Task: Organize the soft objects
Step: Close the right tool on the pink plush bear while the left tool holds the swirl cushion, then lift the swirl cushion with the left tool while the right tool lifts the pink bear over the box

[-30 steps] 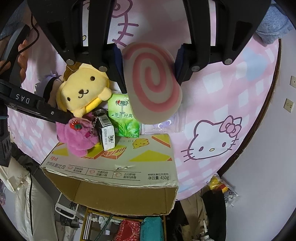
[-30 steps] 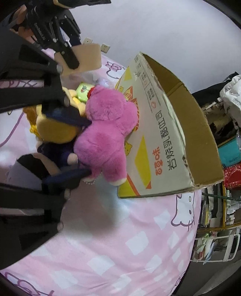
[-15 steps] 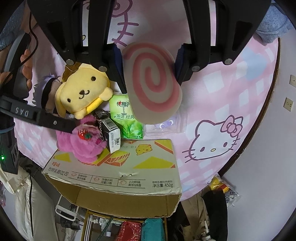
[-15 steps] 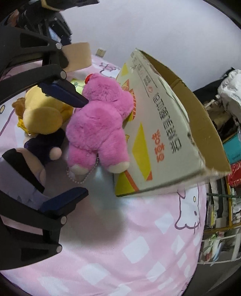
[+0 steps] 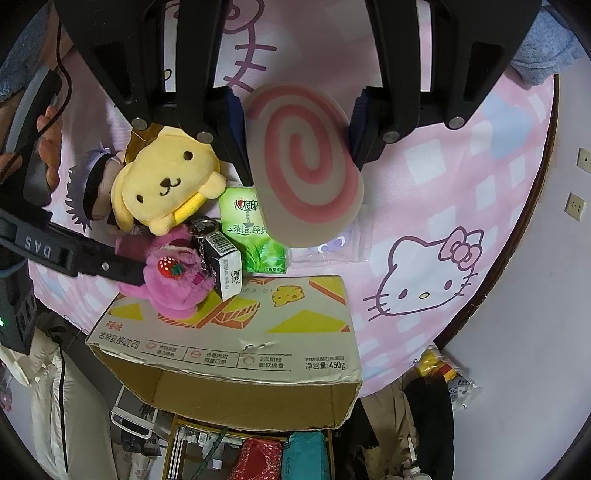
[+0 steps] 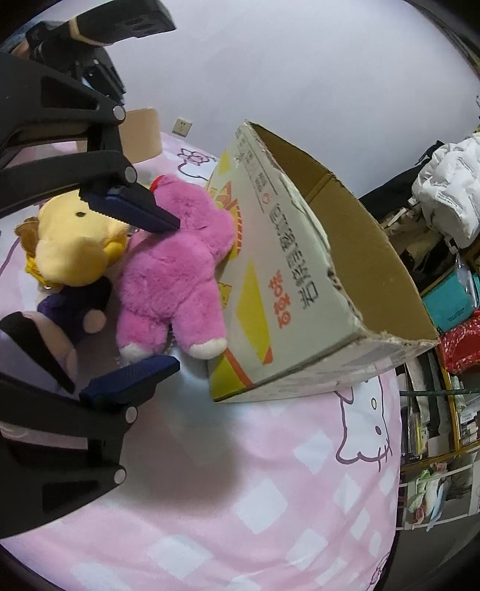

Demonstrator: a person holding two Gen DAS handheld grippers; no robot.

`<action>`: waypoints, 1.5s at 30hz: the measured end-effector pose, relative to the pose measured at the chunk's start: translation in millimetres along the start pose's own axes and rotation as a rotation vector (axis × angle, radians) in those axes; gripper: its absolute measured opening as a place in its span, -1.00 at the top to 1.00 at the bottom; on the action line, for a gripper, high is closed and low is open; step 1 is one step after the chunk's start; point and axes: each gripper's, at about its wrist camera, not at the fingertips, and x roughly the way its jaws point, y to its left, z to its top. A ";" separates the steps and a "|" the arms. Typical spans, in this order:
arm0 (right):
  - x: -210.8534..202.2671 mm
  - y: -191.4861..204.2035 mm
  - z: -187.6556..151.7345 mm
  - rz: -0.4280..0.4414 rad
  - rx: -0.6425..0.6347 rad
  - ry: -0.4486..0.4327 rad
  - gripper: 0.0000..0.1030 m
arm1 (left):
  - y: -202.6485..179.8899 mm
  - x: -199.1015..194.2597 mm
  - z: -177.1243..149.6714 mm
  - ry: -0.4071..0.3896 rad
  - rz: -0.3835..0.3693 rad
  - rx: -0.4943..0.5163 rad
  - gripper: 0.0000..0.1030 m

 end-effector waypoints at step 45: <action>-119.0 94.8 -5.0 -0.205 -0.317 -0.443 0.63 | -0.1 -127.9 -0.6 -0.544 0.078 0.015 0.12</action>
